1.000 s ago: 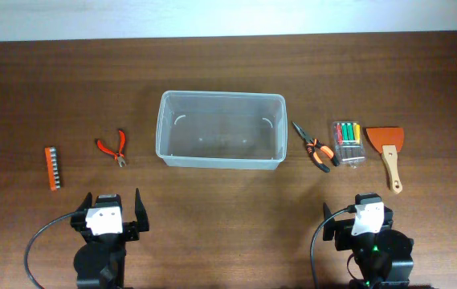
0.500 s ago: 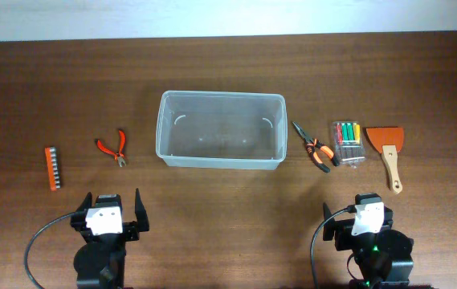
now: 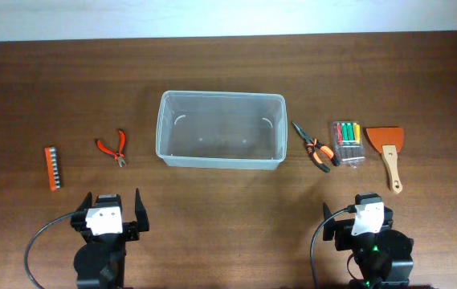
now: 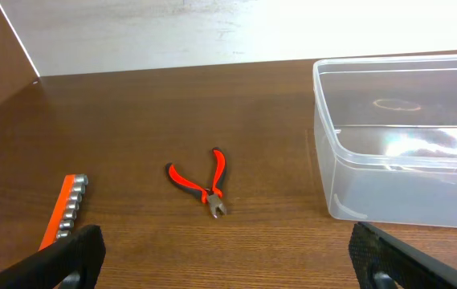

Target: Pack container

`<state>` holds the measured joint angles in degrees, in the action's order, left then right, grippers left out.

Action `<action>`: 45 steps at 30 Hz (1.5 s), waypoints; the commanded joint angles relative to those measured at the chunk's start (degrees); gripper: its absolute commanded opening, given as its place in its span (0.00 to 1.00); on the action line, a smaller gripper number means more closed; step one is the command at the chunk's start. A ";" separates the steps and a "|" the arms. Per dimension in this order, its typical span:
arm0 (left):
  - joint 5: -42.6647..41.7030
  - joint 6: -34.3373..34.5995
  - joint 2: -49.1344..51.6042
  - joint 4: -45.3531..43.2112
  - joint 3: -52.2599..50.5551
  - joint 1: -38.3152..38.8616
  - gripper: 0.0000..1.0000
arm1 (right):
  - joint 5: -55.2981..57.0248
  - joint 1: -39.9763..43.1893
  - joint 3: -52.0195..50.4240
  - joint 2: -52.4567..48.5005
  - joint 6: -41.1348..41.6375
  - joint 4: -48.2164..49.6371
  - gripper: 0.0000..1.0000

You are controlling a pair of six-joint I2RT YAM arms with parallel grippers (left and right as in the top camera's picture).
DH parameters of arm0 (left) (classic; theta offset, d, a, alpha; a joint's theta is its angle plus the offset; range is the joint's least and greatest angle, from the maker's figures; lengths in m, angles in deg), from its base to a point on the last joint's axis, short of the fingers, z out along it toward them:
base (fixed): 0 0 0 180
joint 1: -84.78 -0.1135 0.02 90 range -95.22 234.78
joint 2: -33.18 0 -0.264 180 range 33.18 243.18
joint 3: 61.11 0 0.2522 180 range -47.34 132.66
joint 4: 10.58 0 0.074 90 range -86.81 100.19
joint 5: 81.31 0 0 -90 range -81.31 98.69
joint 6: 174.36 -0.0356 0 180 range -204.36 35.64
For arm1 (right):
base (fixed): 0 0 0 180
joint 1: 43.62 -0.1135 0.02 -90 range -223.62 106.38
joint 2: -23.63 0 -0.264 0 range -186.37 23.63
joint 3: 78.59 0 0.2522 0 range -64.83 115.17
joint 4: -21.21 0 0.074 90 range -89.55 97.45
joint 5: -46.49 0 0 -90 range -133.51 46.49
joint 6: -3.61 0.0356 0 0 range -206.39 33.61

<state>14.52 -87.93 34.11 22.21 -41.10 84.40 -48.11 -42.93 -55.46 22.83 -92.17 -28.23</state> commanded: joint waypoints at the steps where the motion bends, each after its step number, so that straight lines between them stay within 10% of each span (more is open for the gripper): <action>1: -0.61 0.57 -0.63 -0.15 -0.42 0.02 0.99 | -0.74 -0.42 -0.35 0.61 0.72 0.15 0.98; 23: -10.14 0.57 -0.46 -0.15 -0.42 0.02 0.99 | -2.47 -0.31 -1.03 0.61 0.33 7.89 0.98; 33: -9.51 0.57 2.62 -0.15 3.72 0.00 0.99 | -4.48 -0.31 3.89 -1.22 12.33 9.11 0.98; 45: -0.83 0.50 27.30 4.94 25.33 -0.07 0.99 | -4.22 -0.31 32.39 -31.95 11.80 -0.57 0.99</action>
<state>10.02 -87.74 55.66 25.99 -20.95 84.40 -52.00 -42.93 -30.70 -1.26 -80.56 -27.09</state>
